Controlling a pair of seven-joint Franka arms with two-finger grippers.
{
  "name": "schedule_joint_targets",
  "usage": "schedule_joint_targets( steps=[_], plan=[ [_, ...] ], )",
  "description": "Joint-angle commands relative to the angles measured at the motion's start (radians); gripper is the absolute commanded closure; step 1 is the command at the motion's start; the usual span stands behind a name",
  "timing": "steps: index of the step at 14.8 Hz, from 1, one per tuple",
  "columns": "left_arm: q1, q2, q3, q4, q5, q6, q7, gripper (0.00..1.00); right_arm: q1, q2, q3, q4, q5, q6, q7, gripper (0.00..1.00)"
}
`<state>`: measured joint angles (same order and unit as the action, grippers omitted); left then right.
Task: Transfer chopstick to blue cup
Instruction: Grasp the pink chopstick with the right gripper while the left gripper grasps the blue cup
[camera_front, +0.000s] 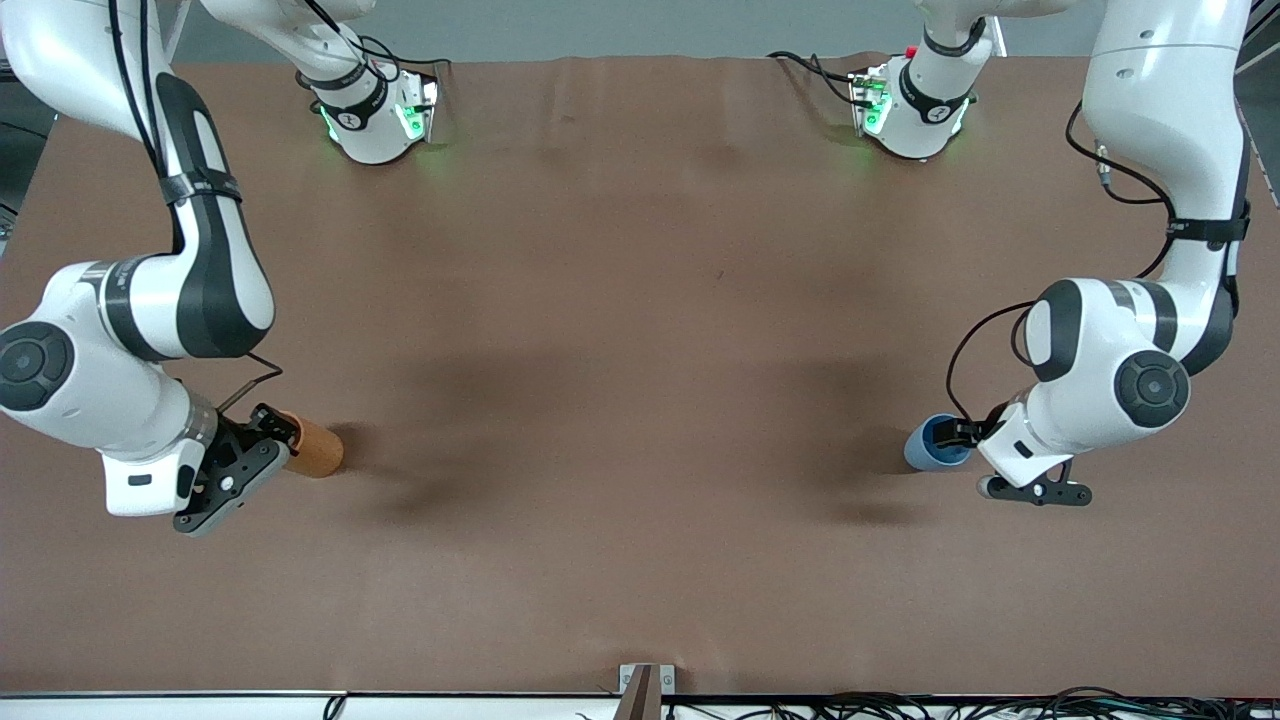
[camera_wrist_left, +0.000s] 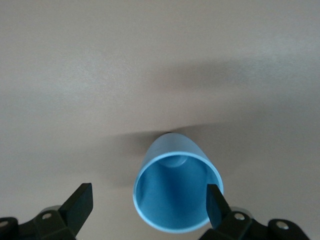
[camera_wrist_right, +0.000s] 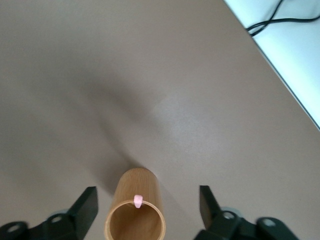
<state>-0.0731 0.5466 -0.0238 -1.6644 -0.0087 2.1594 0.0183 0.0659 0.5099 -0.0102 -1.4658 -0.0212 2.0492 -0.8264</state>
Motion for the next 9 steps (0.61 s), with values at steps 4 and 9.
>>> schedule_joint_targets(
  steps=[4,9],
  plan=[
    [0.006,0.044,-0.001,-0.003,-0.014,0.068,-0.003,0.28,-0.012,0.006,0.006,-0.053,0.021,-0.003,-0.074,0.53],
    [0.006,0.044,0.001,-0.014,-0.008,0.068,0.000,0.91,-0.012,0.004,0.006,-0.053,0.020,-0.014,-0.071,0.65]
  ],
)
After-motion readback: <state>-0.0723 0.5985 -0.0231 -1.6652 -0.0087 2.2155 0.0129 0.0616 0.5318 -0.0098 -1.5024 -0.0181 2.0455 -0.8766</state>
